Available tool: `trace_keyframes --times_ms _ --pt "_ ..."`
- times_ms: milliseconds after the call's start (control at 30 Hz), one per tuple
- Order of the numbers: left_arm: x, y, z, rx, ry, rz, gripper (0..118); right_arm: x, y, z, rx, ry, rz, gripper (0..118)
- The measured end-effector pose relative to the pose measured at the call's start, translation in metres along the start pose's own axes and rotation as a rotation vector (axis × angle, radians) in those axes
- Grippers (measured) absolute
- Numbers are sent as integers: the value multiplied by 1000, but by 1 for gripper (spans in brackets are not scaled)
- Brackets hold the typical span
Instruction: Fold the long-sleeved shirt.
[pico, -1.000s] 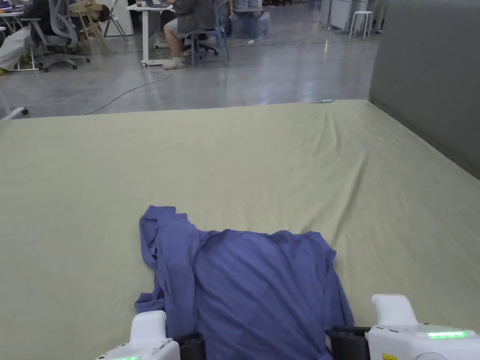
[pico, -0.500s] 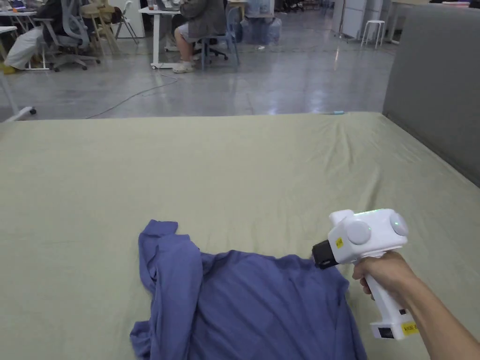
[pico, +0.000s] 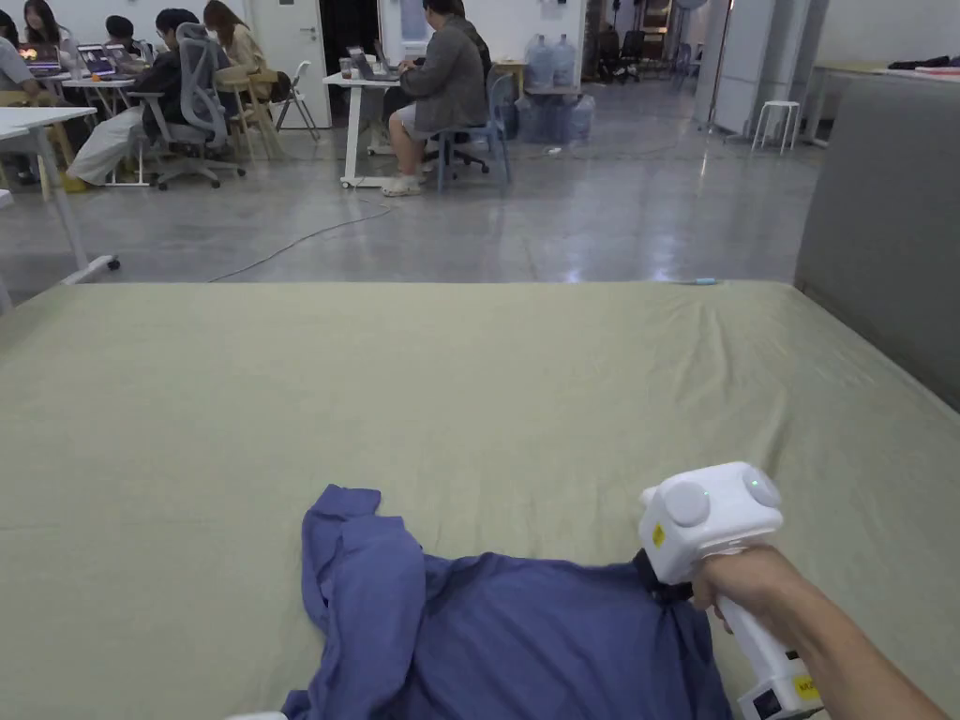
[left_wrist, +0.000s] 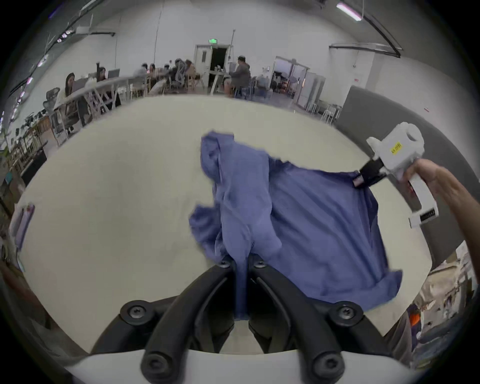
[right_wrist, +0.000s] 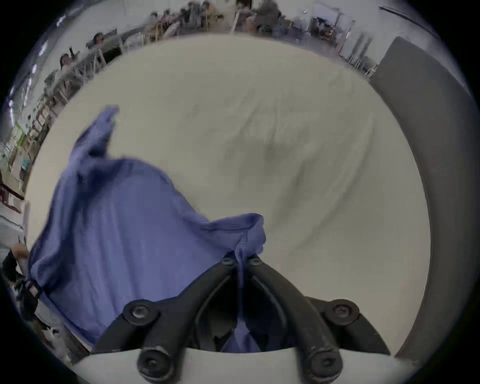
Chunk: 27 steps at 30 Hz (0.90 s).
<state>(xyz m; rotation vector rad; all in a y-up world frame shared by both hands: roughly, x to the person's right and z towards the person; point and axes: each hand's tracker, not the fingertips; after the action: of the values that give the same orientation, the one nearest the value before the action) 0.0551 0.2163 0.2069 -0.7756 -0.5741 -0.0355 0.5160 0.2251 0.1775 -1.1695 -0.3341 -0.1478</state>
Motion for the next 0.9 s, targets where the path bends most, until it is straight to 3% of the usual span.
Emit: trace_keyframes --times_ms 300,500,767,900 --pt "-19 180 72 393 -56 84 1 44 35 222 440 73 -78 0" --pt "-28 315 112 556 -1 82 1 46 84 348 664 -3 -77 0" --pt "-11 460 133 627 102 77 1 53 165 419 801 1 -151 0" --pt "-6 508 134 598 104 135 1 59 199 438 853 -54 -184 0"
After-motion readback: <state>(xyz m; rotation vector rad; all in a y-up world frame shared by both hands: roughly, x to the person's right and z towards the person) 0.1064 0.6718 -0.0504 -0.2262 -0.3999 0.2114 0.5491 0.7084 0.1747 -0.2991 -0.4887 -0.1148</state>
